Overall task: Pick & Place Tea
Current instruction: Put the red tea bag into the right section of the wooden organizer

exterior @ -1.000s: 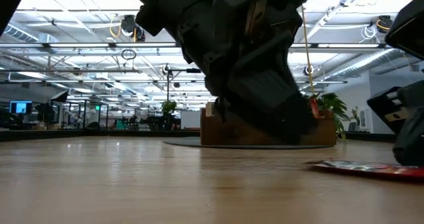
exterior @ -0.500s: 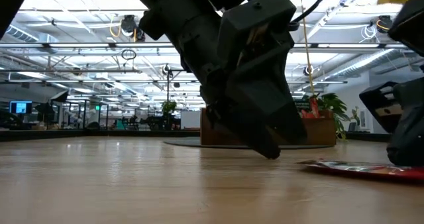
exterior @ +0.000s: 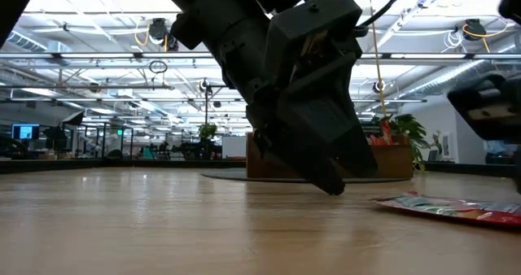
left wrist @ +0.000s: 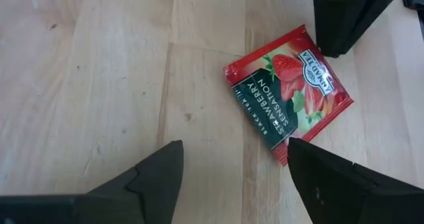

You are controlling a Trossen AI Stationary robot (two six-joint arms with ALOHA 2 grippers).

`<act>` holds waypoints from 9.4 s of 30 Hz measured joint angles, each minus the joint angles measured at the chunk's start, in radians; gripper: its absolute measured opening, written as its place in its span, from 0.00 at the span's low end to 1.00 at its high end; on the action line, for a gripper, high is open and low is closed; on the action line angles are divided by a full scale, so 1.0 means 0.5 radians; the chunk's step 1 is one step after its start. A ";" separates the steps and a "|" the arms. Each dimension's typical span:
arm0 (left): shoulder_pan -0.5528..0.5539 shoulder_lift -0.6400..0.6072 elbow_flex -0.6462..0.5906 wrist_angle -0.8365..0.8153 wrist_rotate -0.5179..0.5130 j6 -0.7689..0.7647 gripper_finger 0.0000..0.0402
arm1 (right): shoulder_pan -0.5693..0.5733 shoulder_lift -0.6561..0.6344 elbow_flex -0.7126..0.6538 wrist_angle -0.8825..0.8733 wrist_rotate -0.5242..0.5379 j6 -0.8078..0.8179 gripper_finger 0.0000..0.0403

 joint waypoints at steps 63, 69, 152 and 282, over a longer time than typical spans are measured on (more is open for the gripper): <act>-0.027 0.085 -0.001 0.328 0.477 -0.222 0.67 | -0.022 0.217 0.003 0.096 0.003 0.152 0.00; -0.031 0.086 -0.002 0.297 0.519 -0.162 0.51 | -0.022 0.218 0.003 0.094 0.007 0.155 0.00; -0.099 -0.099 -0.003 -0.152 0.594 0.204 0.03 | -0.239 0.215 -0.041 0.567 -0.391 -0.079 0.00; -0.019 -0.163 -0.131 -0.275 0.043 -0.293 0.77 | -0.240 0.374 -0.146 0.868 -0.071 -0.097 0.00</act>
